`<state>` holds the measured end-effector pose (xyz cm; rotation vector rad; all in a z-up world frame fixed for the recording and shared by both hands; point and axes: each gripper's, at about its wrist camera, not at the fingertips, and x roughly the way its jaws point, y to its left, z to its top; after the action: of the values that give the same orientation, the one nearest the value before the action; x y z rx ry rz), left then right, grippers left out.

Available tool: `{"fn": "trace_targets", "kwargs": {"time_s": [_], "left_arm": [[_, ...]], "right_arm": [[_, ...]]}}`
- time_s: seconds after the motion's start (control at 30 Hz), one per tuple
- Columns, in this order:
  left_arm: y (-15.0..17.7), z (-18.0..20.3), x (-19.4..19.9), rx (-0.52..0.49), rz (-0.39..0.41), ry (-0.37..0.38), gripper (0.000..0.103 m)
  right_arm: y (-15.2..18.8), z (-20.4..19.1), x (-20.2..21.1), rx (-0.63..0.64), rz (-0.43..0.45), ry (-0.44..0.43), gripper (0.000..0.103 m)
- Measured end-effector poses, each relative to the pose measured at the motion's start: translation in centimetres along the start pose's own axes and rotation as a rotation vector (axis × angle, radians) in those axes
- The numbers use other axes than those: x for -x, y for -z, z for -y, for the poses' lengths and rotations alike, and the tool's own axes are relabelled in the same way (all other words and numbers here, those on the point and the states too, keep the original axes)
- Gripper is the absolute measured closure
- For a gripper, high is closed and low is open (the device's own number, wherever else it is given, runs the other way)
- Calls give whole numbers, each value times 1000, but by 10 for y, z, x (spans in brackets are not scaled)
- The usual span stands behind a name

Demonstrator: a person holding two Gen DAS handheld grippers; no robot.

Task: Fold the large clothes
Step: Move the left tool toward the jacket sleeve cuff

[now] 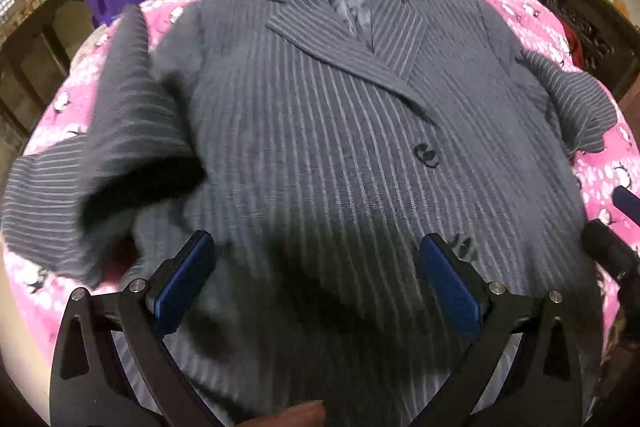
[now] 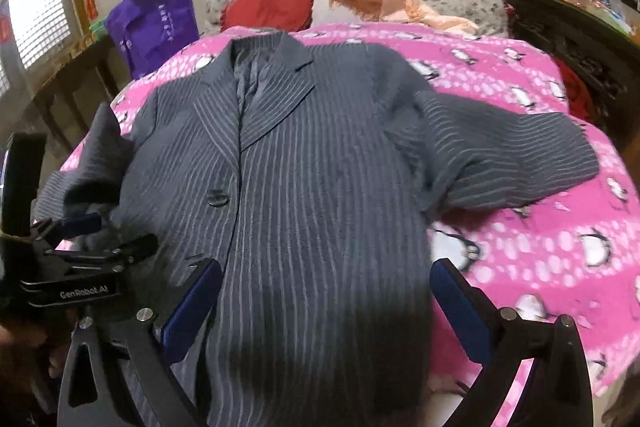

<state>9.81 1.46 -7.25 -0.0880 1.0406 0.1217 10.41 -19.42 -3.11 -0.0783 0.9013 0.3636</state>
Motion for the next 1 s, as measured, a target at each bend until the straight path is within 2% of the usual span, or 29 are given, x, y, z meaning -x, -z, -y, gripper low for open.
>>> {"fn": "trace_targets", "kwargs": {"time_s": [0.07,0.13,0.2,0.27,0.4,0.57,1.0], "left_arm": [[4,-1,-23,13,-49,1,0],[5,-5,-27,42,-26,25,0],[4,-4,-28,31,-16,17,0],[6,-3,-27,40,5,14,0],[16,-1,-23,65,33,-4,0],[11,-2,-26,107,38,-12,0],[15,0,-23,52,22,8,0]], "right_arm": [[3,0,-18,3,-5,9,0],[10,1,-38,7,-31,16,0],[20,5,-62,6,-112,26,0],[25,14,-62,-47,-73,-23,0],[26,16,-64,-30,-61,-21,0],[30,16,-65,-20,-36,-41,0],[34,11,-61,-30,-5,-18,0]]}}
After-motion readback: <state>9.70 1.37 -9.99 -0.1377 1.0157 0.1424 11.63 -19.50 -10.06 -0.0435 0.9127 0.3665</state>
